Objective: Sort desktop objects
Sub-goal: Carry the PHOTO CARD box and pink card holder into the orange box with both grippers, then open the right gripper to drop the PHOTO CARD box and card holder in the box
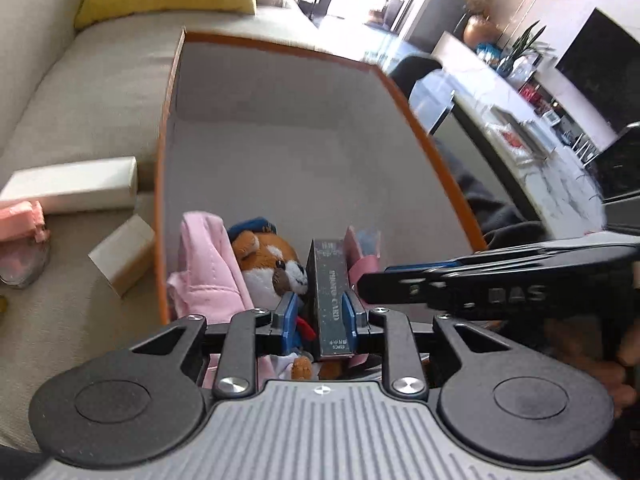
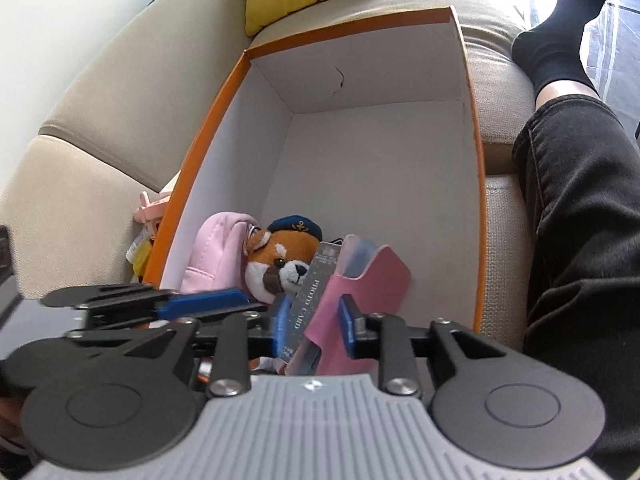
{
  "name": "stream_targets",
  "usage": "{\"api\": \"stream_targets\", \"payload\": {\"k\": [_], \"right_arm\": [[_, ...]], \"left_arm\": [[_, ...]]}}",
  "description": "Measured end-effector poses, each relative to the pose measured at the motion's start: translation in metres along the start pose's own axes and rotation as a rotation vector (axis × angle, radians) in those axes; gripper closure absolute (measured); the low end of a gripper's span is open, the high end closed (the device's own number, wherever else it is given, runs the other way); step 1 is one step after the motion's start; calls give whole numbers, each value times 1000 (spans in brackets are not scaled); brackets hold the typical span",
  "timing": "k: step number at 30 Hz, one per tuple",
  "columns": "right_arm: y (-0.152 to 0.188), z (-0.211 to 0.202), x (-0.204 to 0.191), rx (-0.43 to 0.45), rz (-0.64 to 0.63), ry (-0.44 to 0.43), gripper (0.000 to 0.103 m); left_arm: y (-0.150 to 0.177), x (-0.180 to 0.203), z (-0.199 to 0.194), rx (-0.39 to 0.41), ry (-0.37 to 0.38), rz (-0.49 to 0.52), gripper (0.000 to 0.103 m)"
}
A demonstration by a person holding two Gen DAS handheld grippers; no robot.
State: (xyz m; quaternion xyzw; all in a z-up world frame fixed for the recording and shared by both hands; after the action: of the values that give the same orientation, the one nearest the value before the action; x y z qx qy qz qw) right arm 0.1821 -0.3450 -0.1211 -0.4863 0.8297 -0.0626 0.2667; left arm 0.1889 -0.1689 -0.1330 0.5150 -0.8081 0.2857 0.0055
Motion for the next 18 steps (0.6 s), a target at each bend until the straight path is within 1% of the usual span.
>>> {"api": "stream_targets", "payload": {"k": [2, 4, 6, 8, 11, 12, 13, 16, 18], "right_arm": [[-1, 2, -3, -8, -5, 16, 66], [-2, 1, -6, -4, -19, 38, 59], [-4, -2, -8, 5, -38, 61, 56], [-6, -1, -9, -8, -40, 72, 56], [-9, 7, -9, -69, -30, 98, 55], [-10, 12, -11, -99, -41, 119, 53], [-10, 16, -13, -125, -52, 136, 49], [-11, 27, -15, -162, -37, 172, 41], [-11, 36, -11, -178, -19, 206, 41]], "left_arm": [[-1, -1, -16, 52, -7, 12, 75], [-5, -4, -32, 106, -24, 7, 75], [-10, -9, -47, 160, -48, -2, 73], [-12, -18, -58, 189, -79, -24, 70], [-14, -36, -57, 165, -139, -60, 67], [-13, -42, -53, 149, -151, -73, 67], [-13, -46, -49, 134, -154, -87, 67], [-8, -55, -38, 106, -109, -131, 67], [-4, -60, -30, 91, -92, -151, 67]]}}
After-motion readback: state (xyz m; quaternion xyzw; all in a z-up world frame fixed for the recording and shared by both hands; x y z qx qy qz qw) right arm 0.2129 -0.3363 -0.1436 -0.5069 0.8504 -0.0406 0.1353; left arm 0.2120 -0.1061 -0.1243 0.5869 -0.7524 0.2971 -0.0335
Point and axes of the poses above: each gripper's, at about its wrist camera, not at the fingertips, and z roughly the way its jaws point, x to its right, y to its underside, the point moved 8 cm from there along z, roughly the way its jaws point, and after that the axes turned 6 degrees about -x, right-handed, at the moved point
